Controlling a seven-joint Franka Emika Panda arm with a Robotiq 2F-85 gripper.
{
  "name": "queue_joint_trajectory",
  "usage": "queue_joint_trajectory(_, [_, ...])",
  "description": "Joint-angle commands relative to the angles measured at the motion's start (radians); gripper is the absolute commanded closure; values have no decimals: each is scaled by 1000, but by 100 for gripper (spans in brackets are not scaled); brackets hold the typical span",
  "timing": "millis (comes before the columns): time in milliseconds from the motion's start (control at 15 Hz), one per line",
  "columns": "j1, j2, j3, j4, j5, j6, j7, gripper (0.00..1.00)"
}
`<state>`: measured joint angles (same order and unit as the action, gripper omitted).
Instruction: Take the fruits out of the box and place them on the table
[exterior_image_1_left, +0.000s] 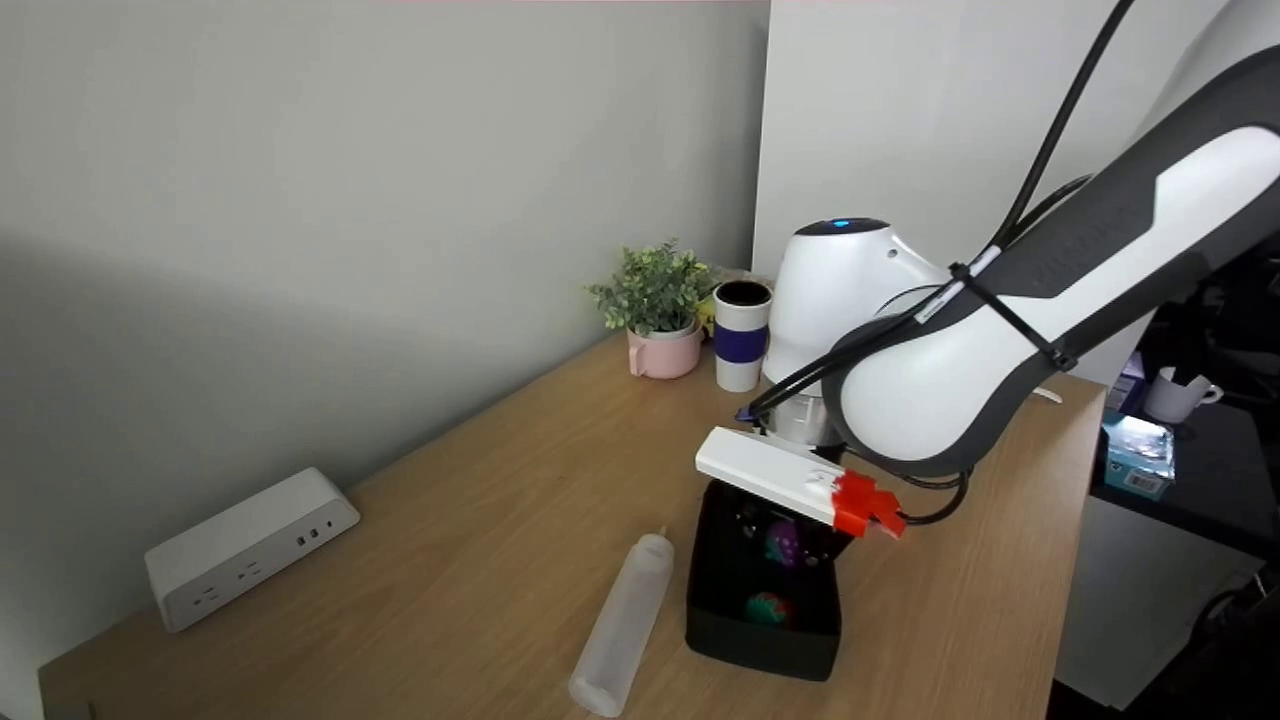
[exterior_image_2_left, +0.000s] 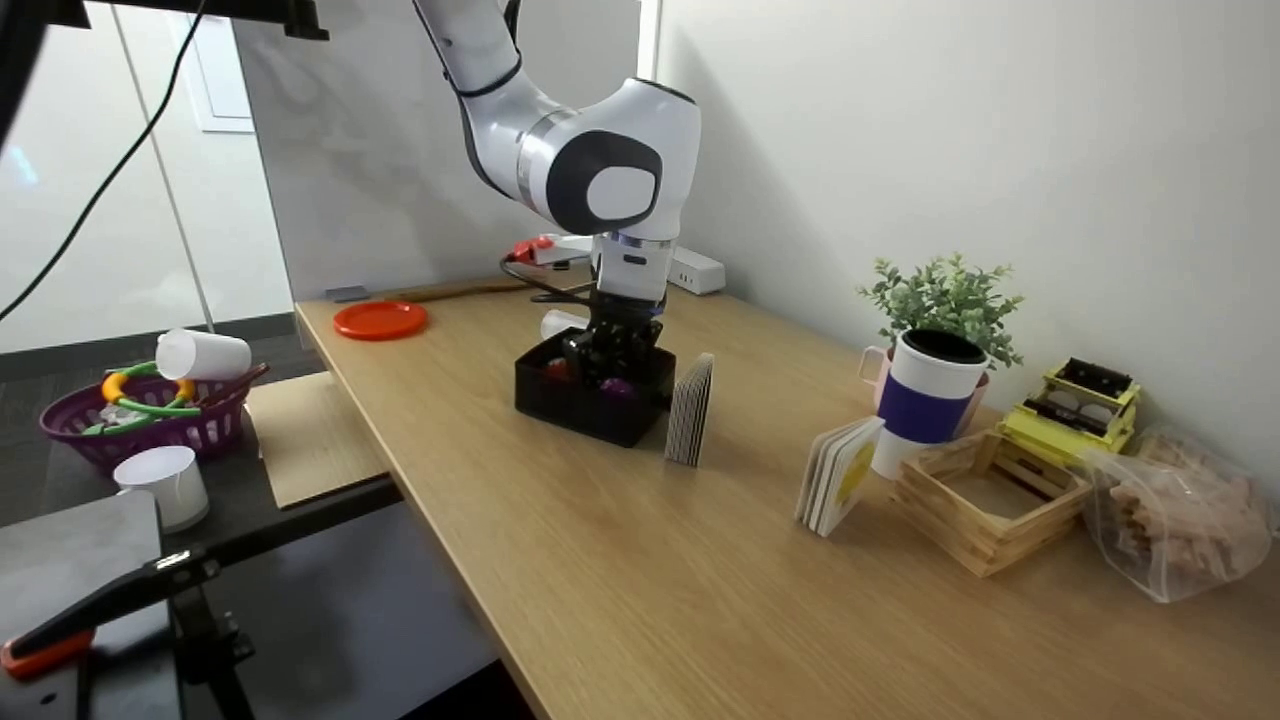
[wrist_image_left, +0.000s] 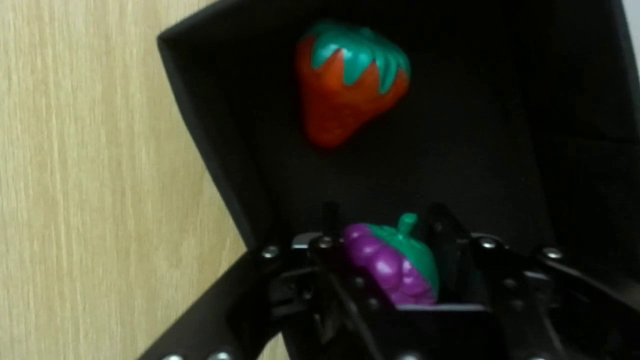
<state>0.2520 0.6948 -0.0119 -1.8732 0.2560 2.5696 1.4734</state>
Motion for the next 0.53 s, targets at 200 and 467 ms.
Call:
queue_joint_trajectory(200, [14,26,-11,34,-45,-5,21,79])
queue_joint_trajectory(467, [61,-41,-54,-30,-113,50,65,79])
